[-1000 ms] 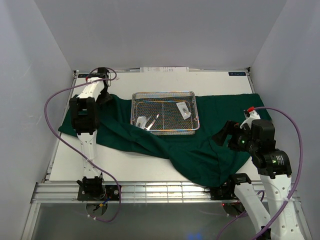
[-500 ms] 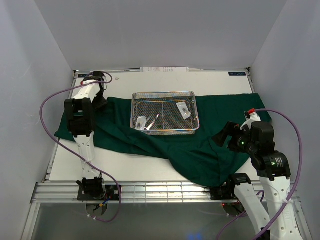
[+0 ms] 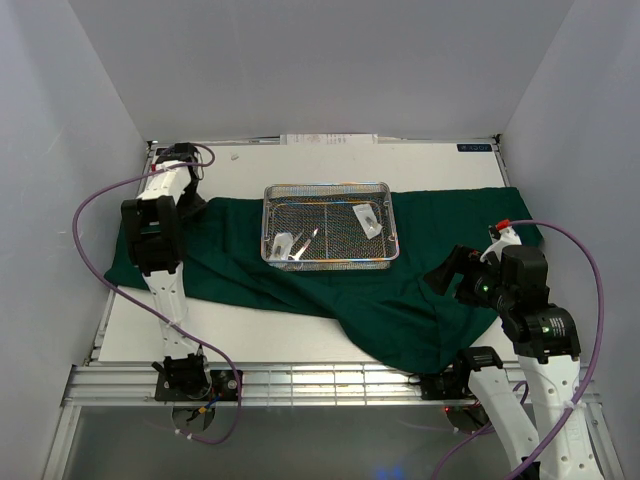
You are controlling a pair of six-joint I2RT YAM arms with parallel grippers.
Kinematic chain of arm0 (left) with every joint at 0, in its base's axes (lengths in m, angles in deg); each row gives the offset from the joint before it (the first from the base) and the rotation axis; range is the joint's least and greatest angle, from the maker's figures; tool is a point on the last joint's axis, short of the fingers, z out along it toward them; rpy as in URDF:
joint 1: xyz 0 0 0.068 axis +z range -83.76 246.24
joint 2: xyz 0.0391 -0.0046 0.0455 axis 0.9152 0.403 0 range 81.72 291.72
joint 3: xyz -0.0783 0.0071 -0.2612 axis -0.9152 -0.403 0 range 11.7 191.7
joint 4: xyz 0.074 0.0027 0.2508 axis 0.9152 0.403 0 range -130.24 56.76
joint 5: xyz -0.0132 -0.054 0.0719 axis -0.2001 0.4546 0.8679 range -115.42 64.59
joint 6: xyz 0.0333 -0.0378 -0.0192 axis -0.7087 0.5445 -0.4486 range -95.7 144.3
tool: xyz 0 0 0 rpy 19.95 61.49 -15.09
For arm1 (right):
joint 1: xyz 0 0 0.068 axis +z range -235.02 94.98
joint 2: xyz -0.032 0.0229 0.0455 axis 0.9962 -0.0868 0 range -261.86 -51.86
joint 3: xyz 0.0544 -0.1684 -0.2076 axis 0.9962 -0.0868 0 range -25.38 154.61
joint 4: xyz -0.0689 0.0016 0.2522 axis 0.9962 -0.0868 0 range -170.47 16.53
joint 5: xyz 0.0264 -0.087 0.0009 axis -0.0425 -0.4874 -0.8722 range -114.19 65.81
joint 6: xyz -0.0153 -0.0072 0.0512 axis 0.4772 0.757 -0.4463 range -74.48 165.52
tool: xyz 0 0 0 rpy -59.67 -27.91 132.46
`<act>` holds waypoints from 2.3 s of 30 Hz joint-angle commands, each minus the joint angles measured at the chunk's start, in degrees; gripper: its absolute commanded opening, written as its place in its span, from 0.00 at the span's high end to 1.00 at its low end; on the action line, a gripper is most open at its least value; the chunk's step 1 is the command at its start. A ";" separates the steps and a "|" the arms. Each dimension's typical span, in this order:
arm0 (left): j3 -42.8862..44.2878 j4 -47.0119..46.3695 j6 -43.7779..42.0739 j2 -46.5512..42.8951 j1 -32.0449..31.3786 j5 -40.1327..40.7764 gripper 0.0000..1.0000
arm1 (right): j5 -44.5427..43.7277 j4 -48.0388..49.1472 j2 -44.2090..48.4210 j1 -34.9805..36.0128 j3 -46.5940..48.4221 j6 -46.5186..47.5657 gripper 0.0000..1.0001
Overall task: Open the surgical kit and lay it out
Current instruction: Smooth out the surgical kit at the center of the board.
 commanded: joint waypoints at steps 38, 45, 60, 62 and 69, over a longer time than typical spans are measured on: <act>4.48 -1.65 -2.65 -0.95 5.05 -0.13 0.98 | 0.55 4.52 -1.45 0.05 -1.97 -0.63 0.10; 4.39 0.02 -3.71 -5.87 5.05 2.15 0.98 | 1.25 4.61 -0.92 0.05 -1.53 -0.28 0.10; -19.32 7.75 -0.02 -52.47 5.58 12.26 0.99 | 4.24 0.39 -0.22 0.05 10.41 5.08 0.10; -20.74 11.17 4.53 -59.01 5.58 15.06 1.00 | 2.93 -0.75 0.39 1.28 13.23 4.74 0.10; -28.47 23.58 17.91 -83.63 3.20 18.86 0.99 | -2.87 -1.99 3.30 4.44 18.77 4.38 0.10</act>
